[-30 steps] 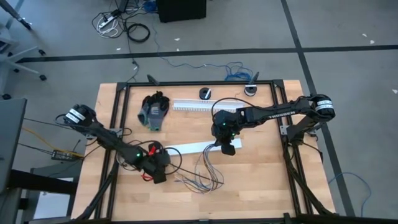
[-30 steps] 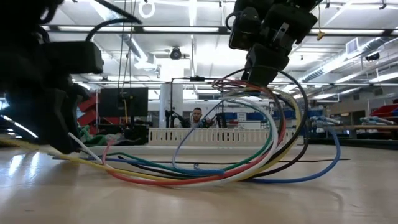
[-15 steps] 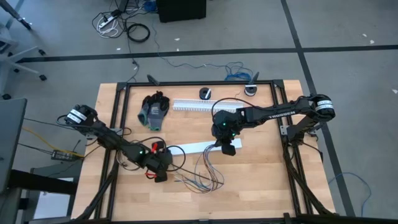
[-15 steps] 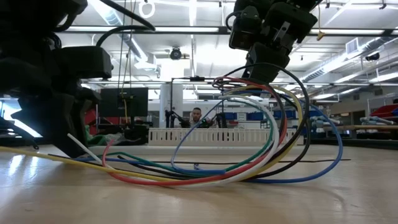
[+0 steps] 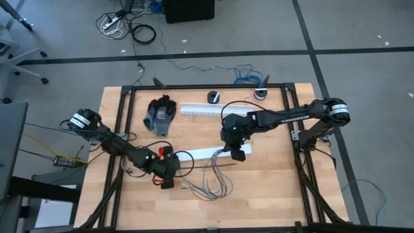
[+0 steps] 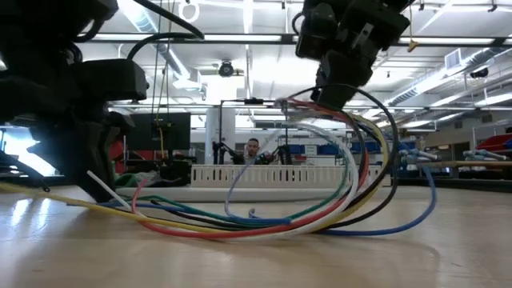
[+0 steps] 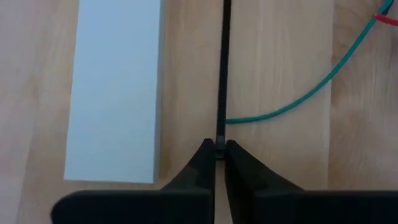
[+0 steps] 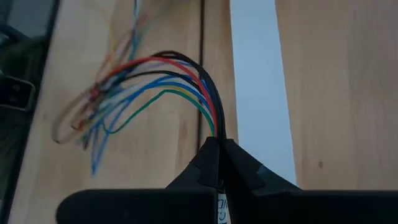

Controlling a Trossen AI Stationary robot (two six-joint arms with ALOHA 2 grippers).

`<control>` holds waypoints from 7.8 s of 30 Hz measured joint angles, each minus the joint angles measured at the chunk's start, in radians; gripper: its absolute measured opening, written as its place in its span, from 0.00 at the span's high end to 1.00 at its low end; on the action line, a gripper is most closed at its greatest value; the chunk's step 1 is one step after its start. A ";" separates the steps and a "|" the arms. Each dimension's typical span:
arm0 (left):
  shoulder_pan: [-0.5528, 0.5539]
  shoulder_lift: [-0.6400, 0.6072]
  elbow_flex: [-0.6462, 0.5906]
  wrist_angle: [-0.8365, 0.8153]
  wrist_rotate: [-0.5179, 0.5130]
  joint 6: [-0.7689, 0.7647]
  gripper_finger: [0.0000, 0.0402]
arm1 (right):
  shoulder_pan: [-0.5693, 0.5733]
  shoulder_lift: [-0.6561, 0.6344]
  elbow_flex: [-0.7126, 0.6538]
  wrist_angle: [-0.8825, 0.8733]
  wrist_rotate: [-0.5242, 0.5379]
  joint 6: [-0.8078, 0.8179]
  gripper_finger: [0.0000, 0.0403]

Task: Ziptie cables
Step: Wrap the black zip tie around the cables

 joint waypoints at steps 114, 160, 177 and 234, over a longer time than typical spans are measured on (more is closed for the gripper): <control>0.278 0.283 0.218 0.399 0.377 0.693 1.00 | 0.445 -0.056 -0.193 -0.143 0.179 0.704 0.61; 0.297 0.282 0.217 0.427 0.374 0.627 1.00 | 0.986 0.076 -0.224 -0.208 0.716 1.037 0.82; 0.297 0.282 0.217 0.430 0.374 0.632 1.00 | 0.962 0.049 -0.221 -0.178 0.604 1.072 0.82; 0.297 0.282 0.217 0.478 0.395 0.635 1.00 | 0.702 0.021 -0.136 0.198 0.651 0.611 1.00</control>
